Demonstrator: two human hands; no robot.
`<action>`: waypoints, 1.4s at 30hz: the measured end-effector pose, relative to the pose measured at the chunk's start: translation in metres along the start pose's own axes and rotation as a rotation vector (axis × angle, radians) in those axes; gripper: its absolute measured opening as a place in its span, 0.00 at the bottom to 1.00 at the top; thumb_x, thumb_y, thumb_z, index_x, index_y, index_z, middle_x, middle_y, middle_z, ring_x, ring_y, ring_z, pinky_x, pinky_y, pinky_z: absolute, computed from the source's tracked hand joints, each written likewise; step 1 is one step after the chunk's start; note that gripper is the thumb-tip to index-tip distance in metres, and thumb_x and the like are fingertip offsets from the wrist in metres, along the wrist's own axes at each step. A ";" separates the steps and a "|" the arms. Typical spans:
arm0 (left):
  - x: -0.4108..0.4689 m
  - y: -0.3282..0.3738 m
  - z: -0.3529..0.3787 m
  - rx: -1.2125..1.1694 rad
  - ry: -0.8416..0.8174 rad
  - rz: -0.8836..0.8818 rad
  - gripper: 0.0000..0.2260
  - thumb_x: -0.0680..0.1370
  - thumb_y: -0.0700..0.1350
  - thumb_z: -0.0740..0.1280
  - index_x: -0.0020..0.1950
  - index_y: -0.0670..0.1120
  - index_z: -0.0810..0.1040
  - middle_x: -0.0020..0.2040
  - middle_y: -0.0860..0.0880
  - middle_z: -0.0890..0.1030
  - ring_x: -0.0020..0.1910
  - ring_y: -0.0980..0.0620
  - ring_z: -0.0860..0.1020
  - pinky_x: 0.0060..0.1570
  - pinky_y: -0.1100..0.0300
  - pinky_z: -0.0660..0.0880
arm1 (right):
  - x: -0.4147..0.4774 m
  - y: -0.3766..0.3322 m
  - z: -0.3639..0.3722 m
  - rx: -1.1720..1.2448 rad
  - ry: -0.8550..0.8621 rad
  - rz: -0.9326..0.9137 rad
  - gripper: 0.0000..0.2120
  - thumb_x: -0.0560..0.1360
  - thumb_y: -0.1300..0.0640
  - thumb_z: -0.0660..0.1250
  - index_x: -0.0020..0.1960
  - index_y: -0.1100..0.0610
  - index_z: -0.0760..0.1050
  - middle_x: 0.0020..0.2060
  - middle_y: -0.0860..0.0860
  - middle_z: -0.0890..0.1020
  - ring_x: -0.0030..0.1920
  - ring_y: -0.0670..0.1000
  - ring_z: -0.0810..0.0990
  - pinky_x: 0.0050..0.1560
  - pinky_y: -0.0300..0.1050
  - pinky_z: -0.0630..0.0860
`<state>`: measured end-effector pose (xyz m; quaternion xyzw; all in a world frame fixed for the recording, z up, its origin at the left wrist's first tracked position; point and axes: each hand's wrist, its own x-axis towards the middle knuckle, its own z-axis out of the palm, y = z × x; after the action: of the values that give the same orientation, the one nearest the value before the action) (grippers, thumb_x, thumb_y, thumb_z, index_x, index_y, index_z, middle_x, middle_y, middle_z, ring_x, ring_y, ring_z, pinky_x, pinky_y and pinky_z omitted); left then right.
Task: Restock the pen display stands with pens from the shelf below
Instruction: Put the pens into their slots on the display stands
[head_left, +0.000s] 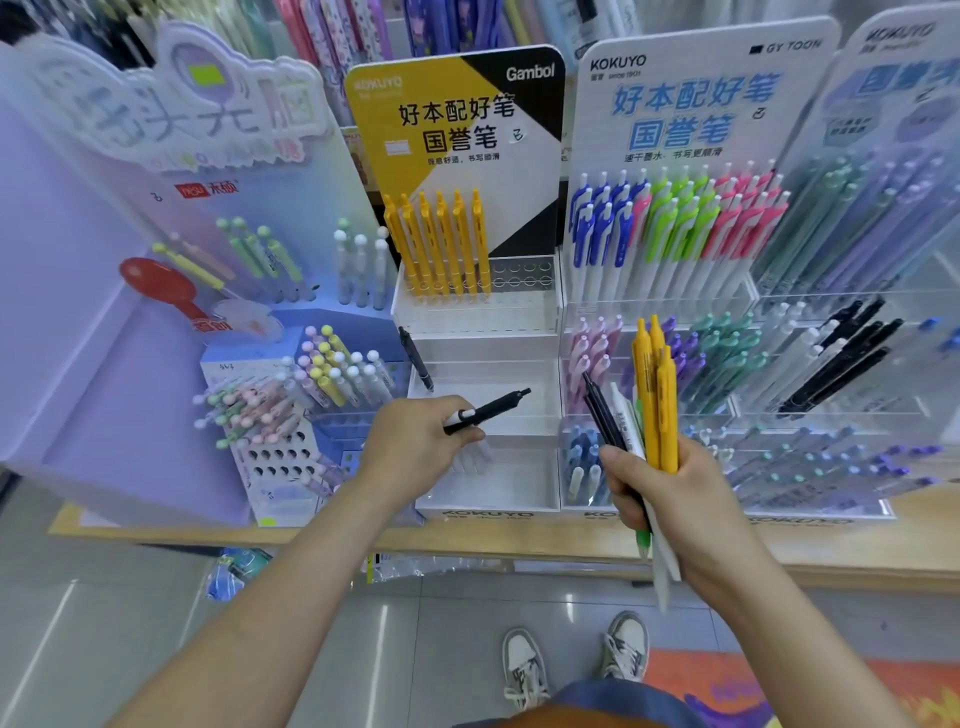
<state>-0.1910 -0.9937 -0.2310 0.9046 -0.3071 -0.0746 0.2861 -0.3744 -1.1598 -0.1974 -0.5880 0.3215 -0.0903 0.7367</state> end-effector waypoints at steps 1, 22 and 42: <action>0.000 -0.002 0.001 -0.006 0.005 -0.008 0.06 0.71 0.50 0.75 0.43 0.49 0.83 0.22 0.57 0.67 0.25 0.58 0.68 0.27 0.66 0.62 | 0.000 0.000 0.000 -0.003 -0.002 -0.003 0.10 0.77 0.63 0.68 0.40 0.62 0.70 0.26 0.53 0.73 0.25 0.51 0.67 0.27 0.42 0.66; 0.026 0.001 0.015 0.274 -0.144 0.082 0.11 0.76 0.52 0.69 0.48 0.45 0.82 0.44 0.51 0.78 0.46 0.50 0.76 0.39 0.57 0.67 | 0.002 -0.003 0.012 0.203 -0.059 0.119 0.10 0.73 0.61 0.69 0.38 0.61 0.69 0.28 0.54 0.72 0.24 0.49 0.66 0.25 0.40 0.64; 0.019 0.007 0.018 0.386 -0.225 0.188 0.12 0.77 0.54 0.68 0.54 0.47 0.79 0.52 0.52 0.76 0.51 0.49 0.76 0.40 0.58 0.66 | 0.003 0.000 0.023 0.226 -0.137 0.129 0.10 0.68 0.56 0.71 0.32 0.58 0.74 0.31 0.59 0.70 0.25 0.50 0.66 0.27 0.41 0.65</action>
<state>-0.1848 -1.0184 -0.2407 0.8959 -0.4284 -0.0879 0.0777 -0.3588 -1.1429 -0.1962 -0.4841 0.2955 -0.0383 0.8227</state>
